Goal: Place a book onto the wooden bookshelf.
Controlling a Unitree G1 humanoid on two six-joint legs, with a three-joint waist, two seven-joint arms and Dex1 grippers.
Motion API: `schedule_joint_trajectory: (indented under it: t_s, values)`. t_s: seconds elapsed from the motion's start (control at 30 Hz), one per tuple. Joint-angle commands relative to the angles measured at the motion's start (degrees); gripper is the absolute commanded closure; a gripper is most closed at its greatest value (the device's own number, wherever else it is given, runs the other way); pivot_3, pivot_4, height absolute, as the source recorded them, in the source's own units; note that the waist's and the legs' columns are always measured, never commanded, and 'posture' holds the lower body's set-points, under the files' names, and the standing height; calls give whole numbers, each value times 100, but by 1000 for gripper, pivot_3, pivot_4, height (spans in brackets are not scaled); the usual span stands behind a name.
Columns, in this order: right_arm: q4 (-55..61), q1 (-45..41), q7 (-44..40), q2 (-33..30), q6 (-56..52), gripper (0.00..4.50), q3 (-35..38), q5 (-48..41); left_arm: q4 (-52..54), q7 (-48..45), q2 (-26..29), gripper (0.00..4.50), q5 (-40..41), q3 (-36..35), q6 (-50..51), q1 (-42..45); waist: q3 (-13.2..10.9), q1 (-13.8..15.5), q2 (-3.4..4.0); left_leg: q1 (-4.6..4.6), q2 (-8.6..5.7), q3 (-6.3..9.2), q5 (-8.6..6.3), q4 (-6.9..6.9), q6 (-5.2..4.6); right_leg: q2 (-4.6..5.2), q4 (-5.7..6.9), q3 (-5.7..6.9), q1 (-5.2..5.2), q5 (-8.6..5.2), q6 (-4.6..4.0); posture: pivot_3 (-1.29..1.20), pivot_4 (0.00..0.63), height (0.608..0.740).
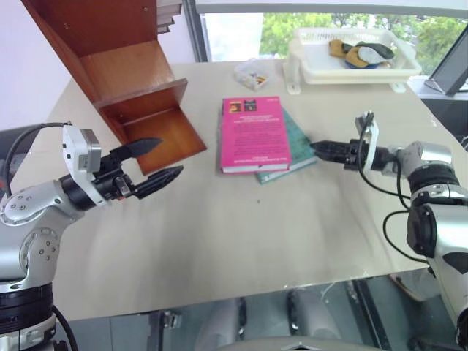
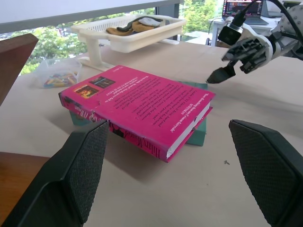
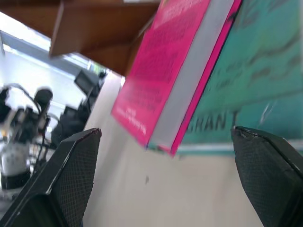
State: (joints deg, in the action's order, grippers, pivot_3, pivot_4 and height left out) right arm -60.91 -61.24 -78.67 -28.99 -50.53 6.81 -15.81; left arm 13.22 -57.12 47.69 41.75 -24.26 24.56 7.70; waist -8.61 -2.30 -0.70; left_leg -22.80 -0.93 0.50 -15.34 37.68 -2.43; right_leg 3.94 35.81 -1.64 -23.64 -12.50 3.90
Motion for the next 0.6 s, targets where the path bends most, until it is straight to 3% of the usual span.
schedule_joint_trajectory:
  t_s: [0.03, 0.23, 0.4, 0.6]
  values:
    - [9, -57, 599, -149, 623, 0, 291, -48, 225, 17, 33, 129, 16, -180, -102, -14, 0, 0, 1, 0, -3, 0, 0, 0, 0, 5, 1, 0, -2, 0, 0, 0, 150, 740]
    - [-625, -396, 1955, -122, 1803, 0, 1132, -363, 123, -10, 16, 129, -25, -123, -143, 19, 0, -3, -1, 0, -9, 3, 2, 0, 4, 10, 1, -1, -2, 0, 0, 0, 150, 740]
    - [-971, -543, 2953, 222, 2441, 0, 1240, -223, 59, -27, 23, 129, -43, -56, -141, 138, 1, -25, -1, 1, -3, 1, 2, -2, 6, 9, 0, -4, -3, 0, -1, 0, 150, 740]
    - [-1070, -409, 3174, 547, 2694, 0, 1183, -133, 101, -19, 6, 129, -59, -98, -130, 76, 0, -5, 0, -2, -9, 1, 3, -3, 6, 8, -1, -2, -3, 0, -1, 0, 150, 740]
